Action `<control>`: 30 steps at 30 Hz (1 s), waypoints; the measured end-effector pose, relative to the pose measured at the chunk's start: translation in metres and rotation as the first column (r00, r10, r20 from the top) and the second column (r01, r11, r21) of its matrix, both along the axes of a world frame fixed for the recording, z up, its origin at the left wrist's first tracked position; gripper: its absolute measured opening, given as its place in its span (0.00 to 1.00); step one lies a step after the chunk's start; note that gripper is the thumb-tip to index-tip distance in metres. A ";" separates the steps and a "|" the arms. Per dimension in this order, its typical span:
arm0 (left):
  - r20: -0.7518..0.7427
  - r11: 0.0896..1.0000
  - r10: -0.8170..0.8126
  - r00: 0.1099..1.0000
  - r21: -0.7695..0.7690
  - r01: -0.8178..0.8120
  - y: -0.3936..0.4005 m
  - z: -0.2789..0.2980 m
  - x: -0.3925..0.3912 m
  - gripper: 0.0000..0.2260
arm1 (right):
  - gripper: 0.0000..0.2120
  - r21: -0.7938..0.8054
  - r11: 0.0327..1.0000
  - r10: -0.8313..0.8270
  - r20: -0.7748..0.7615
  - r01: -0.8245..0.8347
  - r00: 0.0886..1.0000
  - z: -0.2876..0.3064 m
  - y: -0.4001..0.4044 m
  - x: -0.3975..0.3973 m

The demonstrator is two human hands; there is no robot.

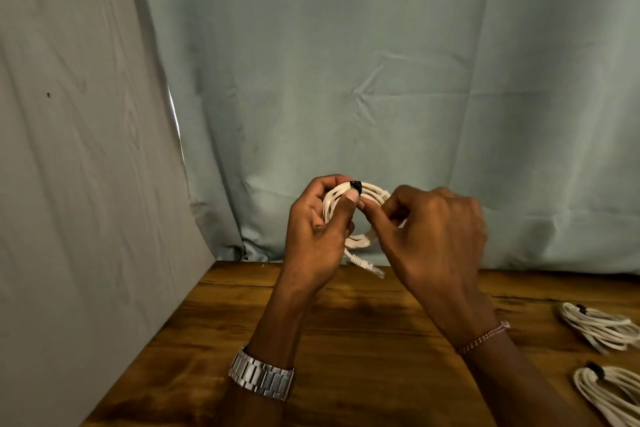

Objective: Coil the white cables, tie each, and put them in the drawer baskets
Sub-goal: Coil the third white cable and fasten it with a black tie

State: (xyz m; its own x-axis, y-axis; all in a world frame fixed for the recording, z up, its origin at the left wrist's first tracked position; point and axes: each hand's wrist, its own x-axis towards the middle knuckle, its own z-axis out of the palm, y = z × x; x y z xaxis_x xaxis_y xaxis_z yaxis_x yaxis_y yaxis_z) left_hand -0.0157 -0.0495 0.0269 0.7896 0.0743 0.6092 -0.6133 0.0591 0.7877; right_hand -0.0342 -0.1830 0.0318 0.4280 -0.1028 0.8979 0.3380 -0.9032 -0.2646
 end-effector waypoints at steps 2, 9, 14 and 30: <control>-0.008 1.000 -0.007 1.000 0.004 0.007 0.001 0.000 0.000 0.06 | 0.17 -0.017 1.000 0.015 0.066 -0.014 0.998 -0.002 0.001 0.004; -0.010 0.996 -0.065 0.998 0.054 0.066 0.003 0.000 -0.001 0.07 | 0.24 -0.013 0.995 0.098 0.065 -0.097 0.993 -0.002 -0.007 0.015; -0.007 0.989 -0.110 0.994 0.095 0.110 -0.002 -0.001 -0.002 0.08 | 0.18 -0.002 0.986 0.167 0.078 -0.167 0.983 -0.002 -0.009 0.013; 0.019 0.982 -0.144 0.989 0.123 0.141 0.003 0.000 -0.002 0.07 | 0.17 0.067 0.922 0.387 -0.099 -0.382 0.917 0.014 -0.019 0.005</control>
